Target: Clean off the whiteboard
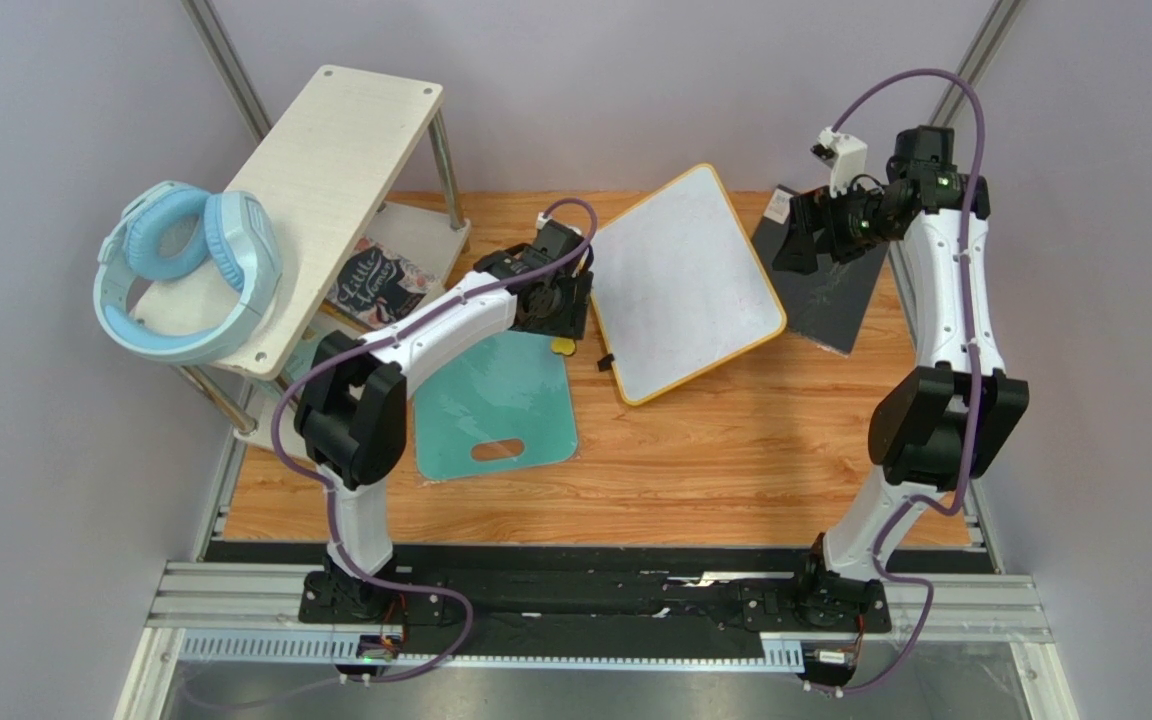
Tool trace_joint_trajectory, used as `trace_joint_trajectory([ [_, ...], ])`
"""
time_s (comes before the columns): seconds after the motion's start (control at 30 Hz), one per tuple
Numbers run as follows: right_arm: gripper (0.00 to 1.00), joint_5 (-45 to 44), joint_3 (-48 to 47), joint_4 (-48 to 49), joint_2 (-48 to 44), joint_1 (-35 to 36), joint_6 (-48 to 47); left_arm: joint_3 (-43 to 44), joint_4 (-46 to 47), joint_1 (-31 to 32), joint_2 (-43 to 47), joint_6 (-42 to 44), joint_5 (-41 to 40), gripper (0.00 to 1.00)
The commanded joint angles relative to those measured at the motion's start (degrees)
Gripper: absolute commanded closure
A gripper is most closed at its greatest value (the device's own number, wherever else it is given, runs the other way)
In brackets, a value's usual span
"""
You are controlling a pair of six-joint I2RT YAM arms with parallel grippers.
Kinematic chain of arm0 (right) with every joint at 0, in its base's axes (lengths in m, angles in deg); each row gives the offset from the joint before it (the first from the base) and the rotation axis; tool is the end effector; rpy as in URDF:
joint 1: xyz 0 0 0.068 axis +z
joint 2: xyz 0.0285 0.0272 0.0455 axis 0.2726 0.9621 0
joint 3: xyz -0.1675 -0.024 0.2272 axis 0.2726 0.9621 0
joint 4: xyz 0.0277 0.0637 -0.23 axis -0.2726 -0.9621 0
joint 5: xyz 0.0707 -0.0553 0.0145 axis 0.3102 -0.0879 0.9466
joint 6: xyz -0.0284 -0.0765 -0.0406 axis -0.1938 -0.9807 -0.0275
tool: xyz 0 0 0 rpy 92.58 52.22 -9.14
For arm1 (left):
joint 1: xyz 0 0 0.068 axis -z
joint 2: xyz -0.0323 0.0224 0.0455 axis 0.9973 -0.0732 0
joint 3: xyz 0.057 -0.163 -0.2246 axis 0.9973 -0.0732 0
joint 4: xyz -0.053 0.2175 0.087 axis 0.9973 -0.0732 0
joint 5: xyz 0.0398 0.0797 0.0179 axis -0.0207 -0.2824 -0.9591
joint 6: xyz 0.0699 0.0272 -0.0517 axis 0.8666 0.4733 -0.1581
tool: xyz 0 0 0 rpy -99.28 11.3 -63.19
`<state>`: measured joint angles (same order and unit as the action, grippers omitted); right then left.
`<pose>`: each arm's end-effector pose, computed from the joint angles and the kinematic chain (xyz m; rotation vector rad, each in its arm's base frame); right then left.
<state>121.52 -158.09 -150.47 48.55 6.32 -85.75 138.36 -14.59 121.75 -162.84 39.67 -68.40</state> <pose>0.3749 -0.0135 0.3448 -0.6203 2.3217 0.5280 0.3519 -0.2336 0.2391 0.1531 2.5098 -0.1622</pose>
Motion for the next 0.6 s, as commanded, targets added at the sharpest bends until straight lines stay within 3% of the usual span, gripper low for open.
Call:
trace_joint_trajectory([
  [0.0, 0.12, -0.92, -0.4, 3.02, -2.62, 0.18, 2.54, 3.92, -8.43, 0.0, -1.92, -0.8, -2.94, 0.25],
  [0.07, 0.12, -0.65, -0.23, 2.93, -2.97, 0.18, 2.71, 3.39, -9.3, -0.17, -1.92, -1.5, -4.09, 0.22],
  [0.1, 0.12, -0.57, -0.05, 3.02, -3.06, 0.18, 2.71, 3.39, -9.83, -0.35, -2.1, -2.12, -4.36, 0.04],
  [0.13, 0.12, -0.39, 0.39, 3.11, -3.24, 0.18, 2.8, 3.48, -10.18, -0.7, -2.36, -1.95, -3.06, 0.02],
  [0.23, 0.12, -0.39, 1.53, 3.72, -3.94, 0.18, 2.71, 3.04, -10.1, -2.1, -3.85, -1.34, 1.43, 0.02],
  [0.57, 0.12, 0.4, 3.29, 3.81, -4.65, 0.18, 1.92, 4.45, -15.37, -1.31, -9.56, -0.28, 1.69, 0.06],
])
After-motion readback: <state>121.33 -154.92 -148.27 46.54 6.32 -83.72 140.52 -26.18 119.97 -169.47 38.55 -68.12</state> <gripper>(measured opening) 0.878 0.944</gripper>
